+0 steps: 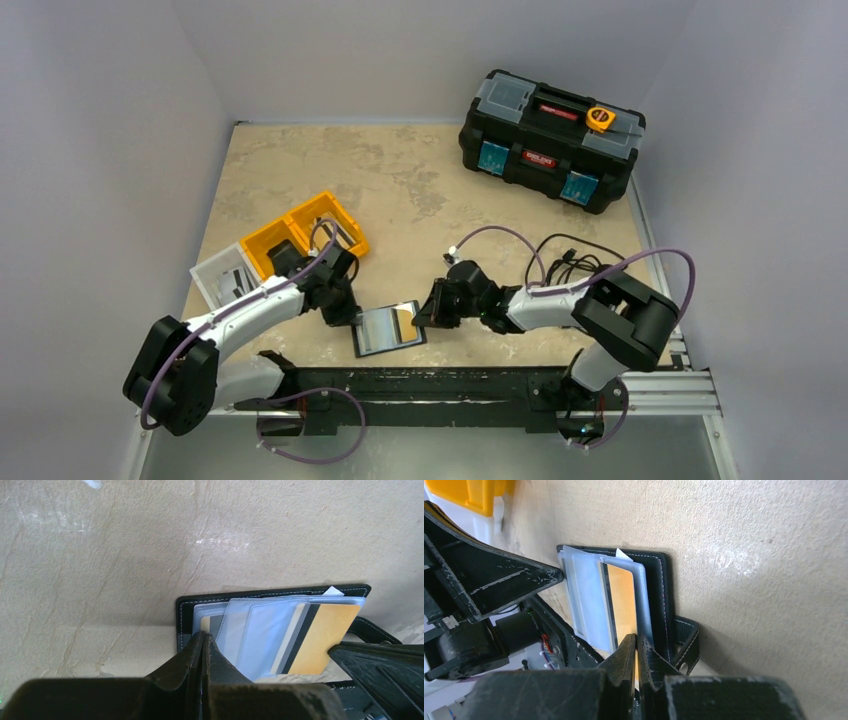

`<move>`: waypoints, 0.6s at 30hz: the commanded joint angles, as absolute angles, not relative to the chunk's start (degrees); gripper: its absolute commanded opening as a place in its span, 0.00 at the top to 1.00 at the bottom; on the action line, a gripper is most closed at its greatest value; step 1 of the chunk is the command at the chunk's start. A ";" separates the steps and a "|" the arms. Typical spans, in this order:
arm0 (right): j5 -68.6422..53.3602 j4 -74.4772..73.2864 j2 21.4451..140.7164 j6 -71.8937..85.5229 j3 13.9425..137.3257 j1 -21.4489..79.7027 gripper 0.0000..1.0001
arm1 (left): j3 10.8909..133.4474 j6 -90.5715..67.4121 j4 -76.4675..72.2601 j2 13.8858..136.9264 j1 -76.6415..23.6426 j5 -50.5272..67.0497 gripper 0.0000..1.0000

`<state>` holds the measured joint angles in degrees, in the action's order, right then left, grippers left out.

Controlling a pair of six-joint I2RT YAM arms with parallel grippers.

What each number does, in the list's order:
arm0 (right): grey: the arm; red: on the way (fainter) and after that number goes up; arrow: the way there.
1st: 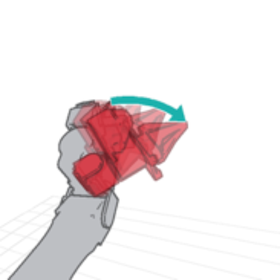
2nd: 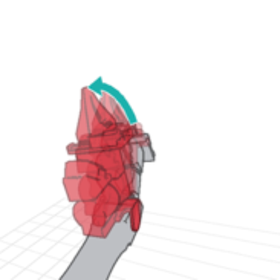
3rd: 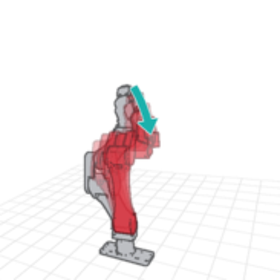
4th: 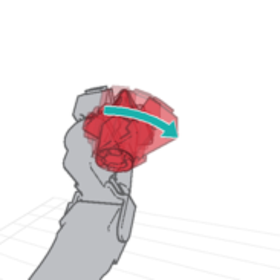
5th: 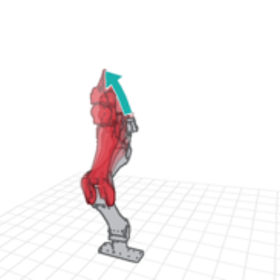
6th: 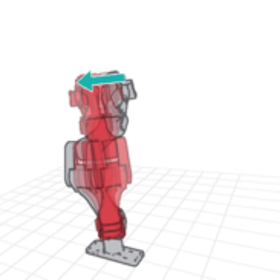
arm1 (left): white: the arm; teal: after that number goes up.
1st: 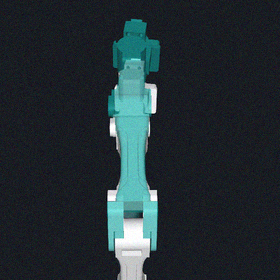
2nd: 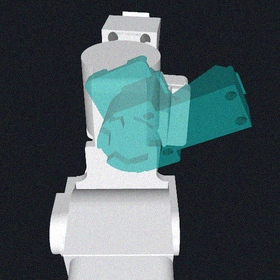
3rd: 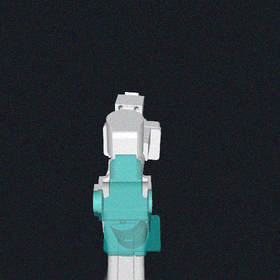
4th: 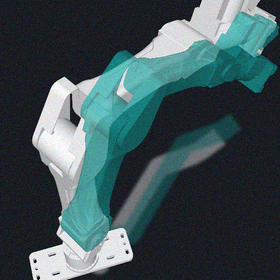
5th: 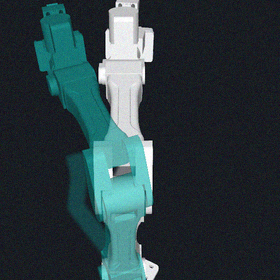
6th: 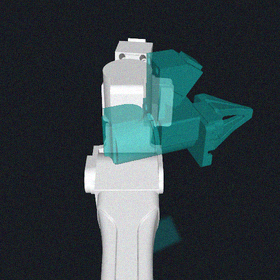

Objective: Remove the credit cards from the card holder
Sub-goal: Remove the credit card from the card holder.

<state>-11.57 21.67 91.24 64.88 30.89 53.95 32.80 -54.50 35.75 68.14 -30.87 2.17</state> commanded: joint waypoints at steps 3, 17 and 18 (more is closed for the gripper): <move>-8.40 16.20 85.78 62.32 30.69 53.18 1.00 | 37.17 -50.91 38.85 66.03 -30.79 2.53 1.00; -6.60 7.81 78.47 59.62 33.88 52.30 1.00 | 44.09 -46.42 41.00 62.14 -30.77 7.84 0.67; -6.47 7.16 78.11 59.45 34.06 52.25 1.00 | 43.85 -46.41 40.57 62.15 -30.83 8.46 0.66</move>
